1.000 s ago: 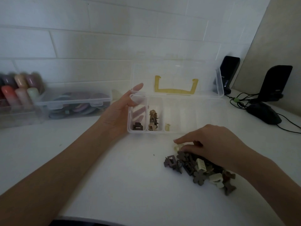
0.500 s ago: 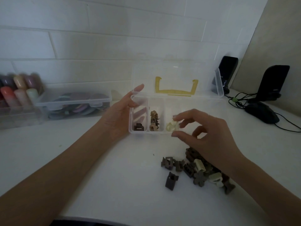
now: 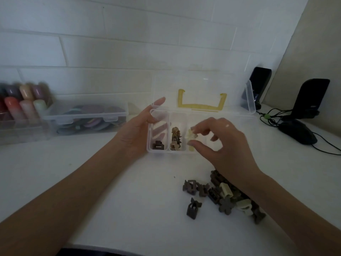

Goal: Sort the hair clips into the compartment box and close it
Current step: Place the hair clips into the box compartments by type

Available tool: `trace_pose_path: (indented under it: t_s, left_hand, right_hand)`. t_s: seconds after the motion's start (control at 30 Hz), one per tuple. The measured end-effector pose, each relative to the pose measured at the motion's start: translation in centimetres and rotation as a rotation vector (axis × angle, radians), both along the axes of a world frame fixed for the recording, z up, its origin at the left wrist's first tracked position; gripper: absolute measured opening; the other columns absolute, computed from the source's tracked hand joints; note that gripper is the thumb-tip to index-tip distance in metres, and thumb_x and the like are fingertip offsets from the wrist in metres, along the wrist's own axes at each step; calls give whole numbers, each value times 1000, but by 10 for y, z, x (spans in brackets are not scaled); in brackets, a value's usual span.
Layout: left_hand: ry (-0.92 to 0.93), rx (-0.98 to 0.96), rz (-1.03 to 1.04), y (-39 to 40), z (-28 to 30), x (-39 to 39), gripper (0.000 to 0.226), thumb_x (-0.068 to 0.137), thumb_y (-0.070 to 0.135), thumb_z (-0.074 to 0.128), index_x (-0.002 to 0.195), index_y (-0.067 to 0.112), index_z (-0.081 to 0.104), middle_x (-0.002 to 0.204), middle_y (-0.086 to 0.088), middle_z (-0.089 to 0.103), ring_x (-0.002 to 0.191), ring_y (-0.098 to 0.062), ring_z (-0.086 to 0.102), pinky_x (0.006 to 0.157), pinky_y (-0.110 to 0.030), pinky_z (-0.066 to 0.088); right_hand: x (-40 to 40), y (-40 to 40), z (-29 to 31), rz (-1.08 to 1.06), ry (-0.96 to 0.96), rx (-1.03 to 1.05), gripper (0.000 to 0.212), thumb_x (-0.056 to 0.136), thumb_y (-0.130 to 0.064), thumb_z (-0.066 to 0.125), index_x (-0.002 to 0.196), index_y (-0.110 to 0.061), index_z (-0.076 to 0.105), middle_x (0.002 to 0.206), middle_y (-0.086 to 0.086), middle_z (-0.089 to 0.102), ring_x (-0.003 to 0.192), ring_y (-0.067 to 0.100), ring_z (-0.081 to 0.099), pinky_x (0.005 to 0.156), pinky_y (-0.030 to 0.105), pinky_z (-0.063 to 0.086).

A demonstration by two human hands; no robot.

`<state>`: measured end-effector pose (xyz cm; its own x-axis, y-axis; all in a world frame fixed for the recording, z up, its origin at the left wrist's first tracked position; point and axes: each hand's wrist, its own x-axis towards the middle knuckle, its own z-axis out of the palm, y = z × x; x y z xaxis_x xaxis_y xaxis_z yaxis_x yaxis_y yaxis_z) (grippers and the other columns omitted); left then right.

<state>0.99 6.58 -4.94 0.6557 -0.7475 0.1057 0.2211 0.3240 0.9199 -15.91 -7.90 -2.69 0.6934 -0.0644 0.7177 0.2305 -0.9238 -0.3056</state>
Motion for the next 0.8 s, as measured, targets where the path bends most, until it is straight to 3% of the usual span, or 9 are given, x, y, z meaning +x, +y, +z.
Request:
trace_pose_path:
  t_s: [0.1, 0.2, 0.3, 0.43, 0.57, 0.7, 0.8]
  left_hand:
    - [3, -2, 2, -1, 0, 0, 49, 75, 21, 62, 121, 37, 63, 142, -3, 49, 124, -27, 52, 112, -44, 28]
    - [16, -21, 17, -2, 0, -2, 42, 82, 25, 61, 122, 37, 63, 139, -3, 52, 123, -23, 54, 111, -41, 29]
    - [31, -36, 41, -3, 2, -4, 33, 90, 21, 55, 118, 36, 66, 132, -2, 59, 116, -20, 59, 108, -40, 34]
    - [14, -19, 31, -2, 1, -2, 38, 86, 21, 58, 120, 37, 64, 139, -2, 51, 122, -25, 54, 110, -41, 32]
    - [18, -20, 16, -1, 0, -1, 45, 78, 22, 61, 121, 38, 63, 141, -3, 50, 123, -27, 53, 110, -44, 31]
    - [6, -23, 32, -2, 1, -3, 48, 77, 19, 59, 120, 37, 64, 139, -3, 51, 120, -23, 56, 109, -39, 34]
    - [15, -29, 34, -2, 1, -3, 48, 77, 17, 56, 119, 36, 65, 139, -4, 50, 119, -22, 56, 107, -38, 36]
  right_hand:
    - [26, 7, 6, -82, -55, -226, 18, 77, -24, 73, 86, -18, 59, 79, -7, 65, 80, 14, 52, 69, 30, 41]
    - [50, 9, 4, -204, -63, -311, 13, 79, -29, 68, 82, -18, 63, 81, -3, 66, 82, 23, 53, 71, 34, 33]
    - [56, 9, -6, -249, -92, -407, 17, 85, -28, 57, 83, -17, 69, 93, 3, 62, 82, 26, 53, 67, 36, 40]
    - [46, -2, -5, -163, -103, -318, 13, 85, -12, 59, 91, -17, 69, 92, 4, 58, 83, 24, 51, 68, 39, 45]
    - [38, -9, -5, -82, 16, -346, 29, 80, -15, 42, 84, -21, 71, 107, 2, 58, 91, 19, 47, 71, 38, 44]
    - [38, -5, -11, -148, 114, -550, 44, 81, -18, 33, 109, -19, 66, 117, 0, 62, 95, 25, 55, 70, 35, 35]
    - [38, -5, -8, -132, 145, -532, 49, 79, -17, 32, 119, -19, 60, 120, -1, 62, 98, 24, 57, 72, 35, 39]
